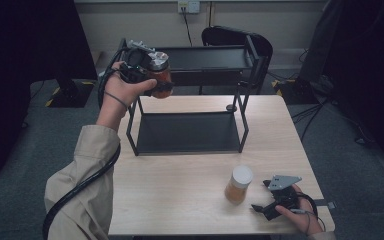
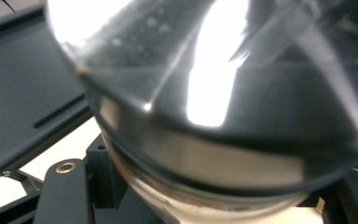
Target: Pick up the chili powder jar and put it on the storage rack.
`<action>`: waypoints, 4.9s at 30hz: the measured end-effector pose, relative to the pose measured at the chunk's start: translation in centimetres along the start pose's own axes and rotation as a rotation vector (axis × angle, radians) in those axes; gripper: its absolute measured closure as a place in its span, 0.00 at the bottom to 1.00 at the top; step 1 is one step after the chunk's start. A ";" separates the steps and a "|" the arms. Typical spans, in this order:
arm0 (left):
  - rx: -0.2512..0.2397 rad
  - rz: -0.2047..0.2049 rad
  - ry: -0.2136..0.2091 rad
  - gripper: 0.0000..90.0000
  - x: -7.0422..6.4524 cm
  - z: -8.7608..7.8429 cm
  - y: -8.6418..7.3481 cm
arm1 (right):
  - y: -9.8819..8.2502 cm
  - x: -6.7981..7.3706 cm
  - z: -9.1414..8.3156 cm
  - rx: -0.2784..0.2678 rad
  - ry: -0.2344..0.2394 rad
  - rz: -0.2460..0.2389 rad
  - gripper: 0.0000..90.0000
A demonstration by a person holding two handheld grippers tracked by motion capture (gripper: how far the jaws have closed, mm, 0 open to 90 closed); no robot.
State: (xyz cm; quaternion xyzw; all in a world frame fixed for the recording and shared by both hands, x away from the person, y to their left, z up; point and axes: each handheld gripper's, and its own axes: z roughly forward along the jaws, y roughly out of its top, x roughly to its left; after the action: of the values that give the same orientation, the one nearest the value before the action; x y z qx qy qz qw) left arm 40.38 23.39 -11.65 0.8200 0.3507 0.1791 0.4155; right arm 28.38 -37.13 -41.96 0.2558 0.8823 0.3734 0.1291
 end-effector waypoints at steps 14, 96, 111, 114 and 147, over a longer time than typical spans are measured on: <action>-0.009 0.003 0.024 0.33 0.3 -0.7 2.5 | 0.0 0.0 0.0 0.000 0.000 0.000 0.00; -0.049 -0.125 0.171 0.07 2.7 2.7 3.8 | 0.0 0.0 0.0 0.000 0.000 0.002 0.00; -0.110 -0.140 0.131 0.01 0.5 1.1 1.1 | 0.0 0.1 0.0 0.000 -0.003 0.003 0.00; -0.116 -0.138 0.116 0.02 0.2 1.0 0.7 | 0.0 0.1 0.0 0.000 -0.004 0.004 0.00; -0.134 -0.110 0.012 0.02 -0.5 4.8 -6.8 | -0.1 0.3 -0.1 0.000 -0.012 0.011 0.00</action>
State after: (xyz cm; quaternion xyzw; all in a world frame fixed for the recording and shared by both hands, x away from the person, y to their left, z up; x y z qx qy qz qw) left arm 39.99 23.17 -19.95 0.7687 0.3850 0.1837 0.4767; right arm 28.06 -37.03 -41.97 0.2630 0.8800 0.3727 0.1321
